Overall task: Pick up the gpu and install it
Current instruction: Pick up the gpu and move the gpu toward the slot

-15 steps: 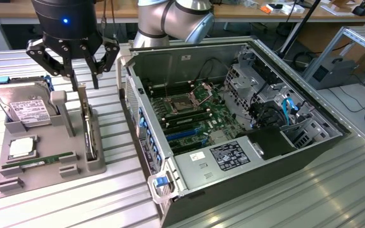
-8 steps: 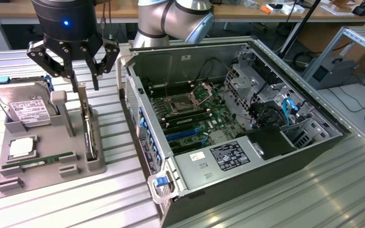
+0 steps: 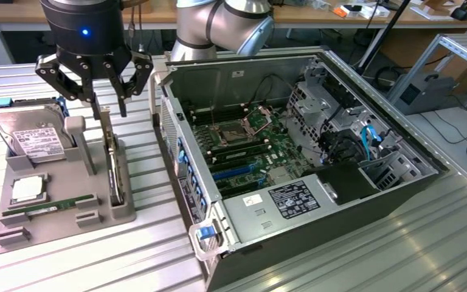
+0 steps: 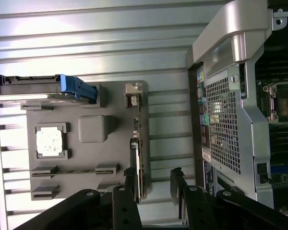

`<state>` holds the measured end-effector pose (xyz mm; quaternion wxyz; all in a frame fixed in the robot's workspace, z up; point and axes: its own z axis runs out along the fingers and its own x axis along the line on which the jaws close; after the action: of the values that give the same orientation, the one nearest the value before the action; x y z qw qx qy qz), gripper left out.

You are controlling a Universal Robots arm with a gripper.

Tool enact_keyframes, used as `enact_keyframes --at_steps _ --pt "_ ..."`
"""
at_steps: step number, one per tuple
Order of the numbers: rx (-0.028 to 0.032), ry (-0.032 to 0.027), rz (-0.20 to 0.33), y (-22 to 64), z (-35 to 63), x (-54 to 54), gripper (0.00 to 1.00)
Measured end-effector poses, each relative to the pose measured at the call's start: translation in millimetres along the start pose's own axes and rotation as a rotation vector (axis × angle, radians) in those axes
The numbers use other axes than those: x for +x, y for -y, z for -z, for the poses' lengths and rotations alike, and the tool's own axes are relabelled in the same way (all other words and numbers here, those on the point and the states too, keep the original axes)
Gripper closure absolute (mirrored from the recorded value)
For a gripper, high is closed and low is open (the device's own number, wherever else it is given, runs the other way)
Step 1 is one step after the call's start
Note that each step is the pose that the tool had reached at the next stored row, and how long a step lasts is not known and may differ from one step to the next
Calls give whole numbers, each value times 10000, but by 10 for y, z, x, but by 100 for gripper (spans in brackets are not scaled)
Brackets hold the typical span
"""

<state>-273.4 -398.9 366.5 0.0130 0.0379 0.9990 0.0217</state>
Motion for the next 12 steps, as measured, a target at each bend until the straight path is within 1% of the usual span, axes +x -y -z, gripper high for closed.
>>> enact_keyframes --at_steps 12 --pt "0 0 0 3 -60 2 58"
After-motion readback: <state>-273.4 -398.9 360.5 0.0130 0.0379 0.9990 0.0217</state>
